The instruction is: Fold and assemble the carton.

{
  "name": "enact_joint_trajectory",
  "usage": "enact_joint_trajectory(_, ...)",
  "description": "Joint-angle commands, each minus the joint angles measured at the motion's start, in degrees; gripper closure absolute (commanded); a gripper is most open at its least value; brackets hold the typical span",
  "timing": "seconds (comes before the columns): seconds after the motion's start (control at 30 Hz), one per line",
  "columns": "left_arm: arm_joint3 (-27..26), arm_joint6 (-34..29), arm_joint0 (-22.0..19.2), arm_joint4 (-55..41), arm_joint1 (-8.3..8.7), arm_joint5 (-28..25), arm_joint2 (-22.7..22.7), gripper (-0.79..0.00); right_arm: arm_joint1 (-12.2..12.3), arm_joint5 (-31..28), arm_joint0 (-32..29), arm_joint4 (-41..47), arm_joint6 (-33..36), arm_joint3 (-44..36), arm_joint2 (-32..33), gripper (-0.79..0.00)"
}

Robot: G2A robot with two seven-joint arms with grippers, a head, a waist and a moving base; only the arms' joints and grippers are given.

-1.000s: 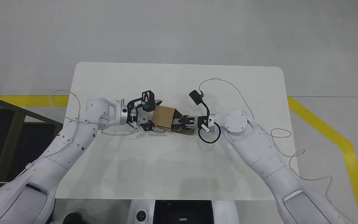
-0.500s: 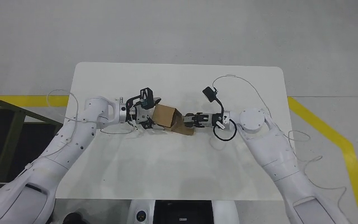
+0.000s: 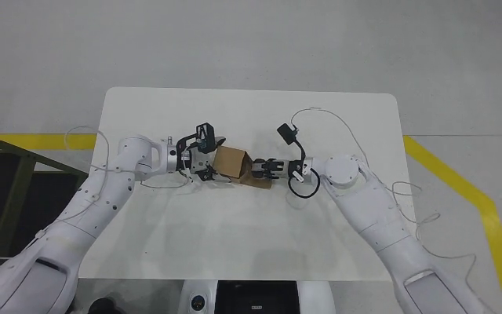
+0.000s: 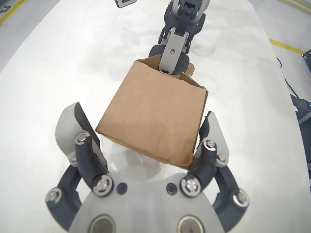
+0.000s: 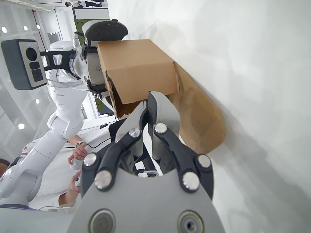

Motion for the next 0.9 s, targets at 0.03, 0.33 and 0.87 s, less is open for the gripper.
enact_joint_trajectory(0.03,-0.1,-0.2,0.1,-0.1,0.02,0.0,-0.1,-0.785,-0.9,-0.6,0.9,1.1,0.3,1.2,-2.1,0.000)
enact_joint_trajectory(0.33,-0.2,-0.7,0.2,-0.3,0.04,0.0,-0.3,-0.785,-3.0,-2.3,3.2,3.7,-1.2,5.1,-5.4,0.000)
enact_joint_trajectory(0.87,0.3,-1.5,-0.1,-1.7,0.05,0.0,-0.1,-0.785,-2.7,-3.0,3.9,3.3,1.1,5.3,-3.1,0.000)
